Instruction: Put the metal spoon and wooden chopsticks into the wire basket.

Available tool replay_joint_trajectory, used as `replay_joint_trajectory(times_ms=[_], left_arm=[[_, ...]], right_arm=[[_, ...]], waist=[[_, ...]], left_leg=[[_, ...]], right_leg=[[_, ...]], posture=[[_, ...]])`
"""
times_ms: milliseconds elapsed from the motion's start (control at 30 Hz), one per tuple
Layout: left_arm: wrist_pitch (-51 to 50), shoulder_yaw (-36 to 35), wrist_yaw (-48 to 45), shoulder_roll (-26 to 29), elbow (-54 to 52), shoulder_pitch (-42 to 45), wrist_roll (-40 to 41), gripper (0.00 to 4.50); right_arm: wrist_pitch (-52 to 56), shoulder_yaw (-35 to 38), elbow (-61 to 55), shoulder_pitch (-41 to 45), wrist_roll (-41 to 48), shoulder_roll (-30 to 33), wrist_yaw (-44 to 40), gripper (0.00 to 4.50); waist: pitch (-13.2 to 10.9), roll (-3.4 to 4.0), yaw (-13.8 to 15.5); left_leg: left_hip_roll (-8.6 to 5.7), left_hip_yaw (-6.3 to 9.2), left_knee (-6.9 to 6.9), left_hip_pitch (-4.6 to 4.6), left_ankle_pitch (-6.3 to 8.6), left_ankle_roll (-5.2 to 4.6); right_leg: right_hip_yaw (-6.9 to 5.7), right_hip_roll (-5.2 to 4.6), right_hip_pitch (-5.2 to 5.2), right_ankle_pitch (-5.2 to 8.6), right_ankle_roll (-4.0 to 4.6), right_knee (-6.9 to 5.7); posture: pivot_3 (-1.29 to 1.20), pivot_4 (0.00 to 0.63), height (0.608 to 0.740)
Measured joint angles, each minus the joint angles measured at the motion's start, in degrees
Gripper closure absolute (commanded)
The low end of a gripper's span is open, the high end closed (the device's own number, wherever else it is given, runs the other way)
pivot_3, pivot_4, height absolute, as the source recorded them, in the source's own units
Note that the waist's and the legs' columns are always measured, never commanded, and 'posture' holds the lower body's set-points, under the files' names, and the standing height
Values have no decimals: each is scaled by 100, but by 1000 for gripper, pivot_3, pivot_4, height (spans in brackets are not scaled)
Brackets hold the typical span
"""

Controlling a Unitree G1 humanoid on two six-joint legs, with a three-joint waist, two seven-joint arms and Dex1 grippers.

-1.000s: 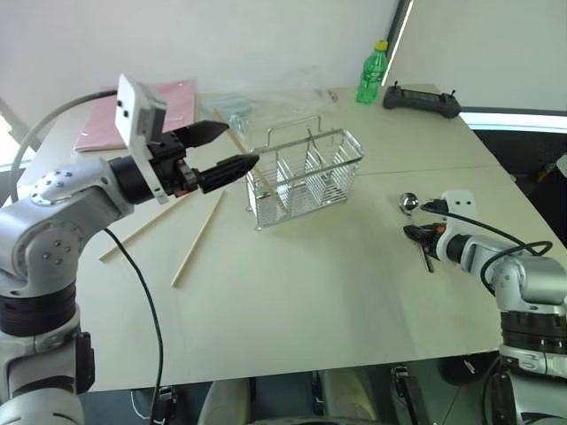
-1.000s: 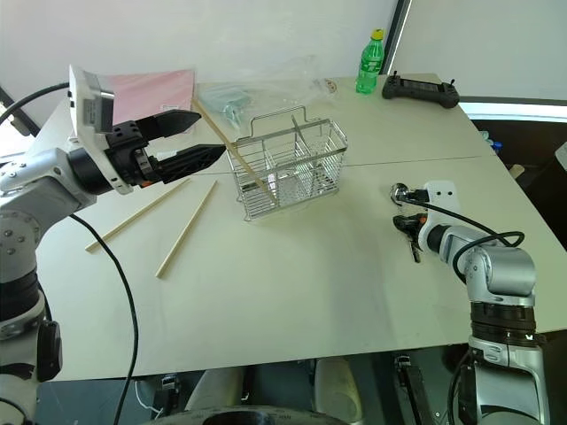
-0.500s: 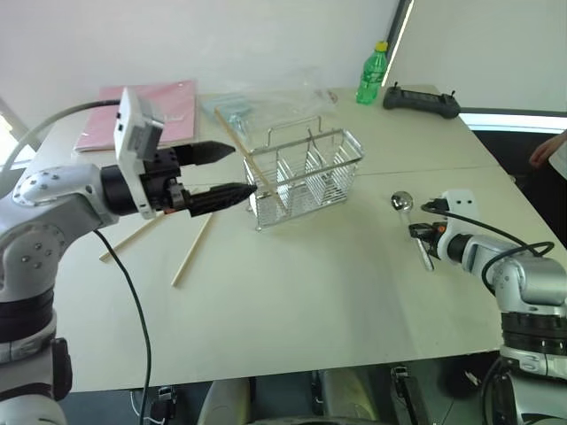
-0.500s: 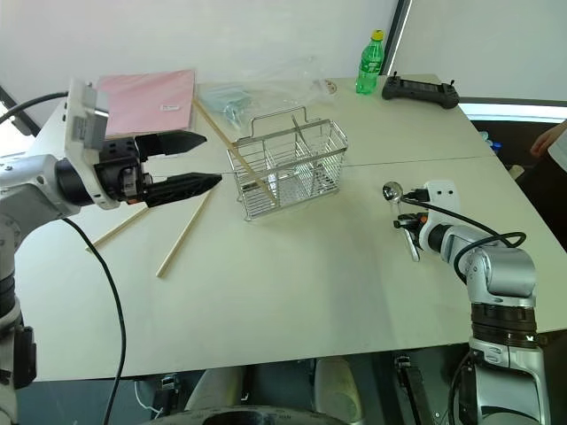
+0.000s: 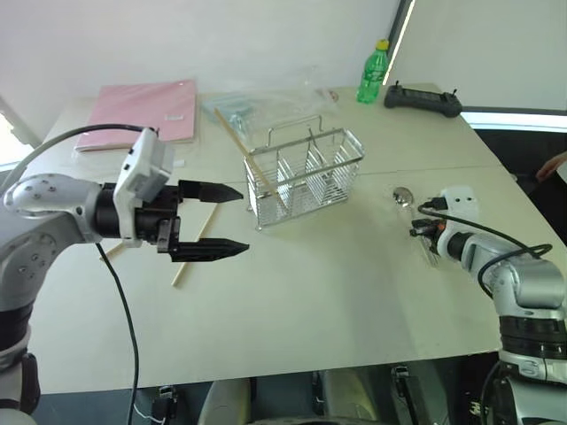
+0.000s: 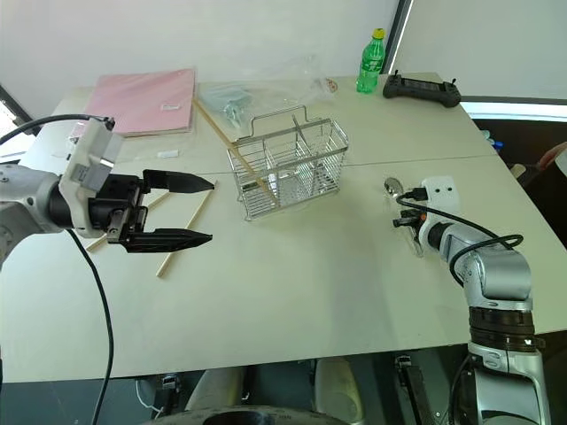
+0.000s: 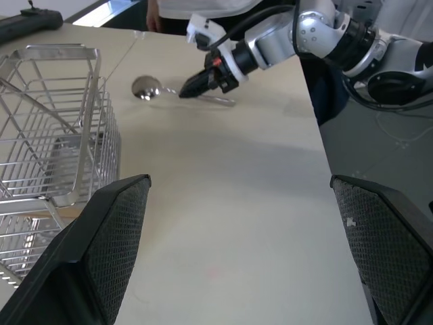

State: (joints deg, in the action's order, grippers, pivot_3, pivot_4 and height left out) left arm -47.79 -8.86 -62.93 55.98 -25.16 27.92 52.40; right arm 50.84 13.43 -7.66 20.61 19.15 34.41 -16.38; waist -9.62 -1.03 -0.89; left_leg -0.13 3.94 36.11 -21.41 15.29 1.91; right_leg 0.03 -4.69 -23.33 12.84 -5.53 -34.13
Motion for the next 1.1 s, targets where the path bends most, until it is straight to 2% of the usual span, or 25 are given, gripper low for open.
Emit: replay_joint_trajectory(times_ms=[133, 267, 433, 567, 967, 1067, 1100], left_arm=[[111, 78, -3, -78, 47, 62, -107, 0], [178, 95, 15, -136, 91, 100, -189, 0], [214, 100, 67, -184, 185, 138, -250, 0], [216, 102, 120, -224, 193, 208, -302, 0], [206, 101, 235, -234, 200, 226, -302, 0], [204, 101, 276, -235, 198, 263, -300, 0], [204, 101, 285, -235, 197, 275, -300, 0]], right_arm=[[-704, 78, -662, 987, -59, -159, 248, 4437], [-1019, 161, -930, 1970, 190, -682, 433, 4437], [-1239, -62, -525, 2409, 250, -1540, 642, 4437], [-1674, -416, -2, 2444, 121, -2018, 693, 4437], [-2918, -643, 1612, 2797, -241, -2590, 680, 4437], [-3034, -706, 1736, 2797, -283, -2690, 677, 3587], [-3062, -723, 1736, 2797, -288, -2712, 677, 3091]], waist=[[-7, 12, -48], [1, -1, -11], [0, -1, -2], [-1, 1, 0], [-2, 3, -28], [-3, 5, -30], [-3, 5, -30]], left_leg=[[5, 1, -9, 6, 0, 0], [9, 11, -16, 4, 0, 0], [3, 4, -12, -3, 0, 0], [4, 7, -15, 0, 0, 0], [4, 7, -20, 1, 0, 0], [4, 8, -20, 2, 0, 0], [4, 8, -21, 2, 0, 0]], right_leg=[[0, 6, -4, -1, -1, -6], [-5, 12, -3, 0, 0, -4], [-1, 3, -4, -1, 0, 1], [-2, 4, -5, -1, 0, -4], [-1, 5, -9, -1, 0, -6], [-1, 5, -10, -1, 0, -8], [-1, 5, -9, -1, 0, -8]], posture=[[0, 150, 728], [0, 150, 728], [0, 150, 728], [0, 150, 728], [0, 150, 728], [0, 150, 728], [0, 150, 728]])
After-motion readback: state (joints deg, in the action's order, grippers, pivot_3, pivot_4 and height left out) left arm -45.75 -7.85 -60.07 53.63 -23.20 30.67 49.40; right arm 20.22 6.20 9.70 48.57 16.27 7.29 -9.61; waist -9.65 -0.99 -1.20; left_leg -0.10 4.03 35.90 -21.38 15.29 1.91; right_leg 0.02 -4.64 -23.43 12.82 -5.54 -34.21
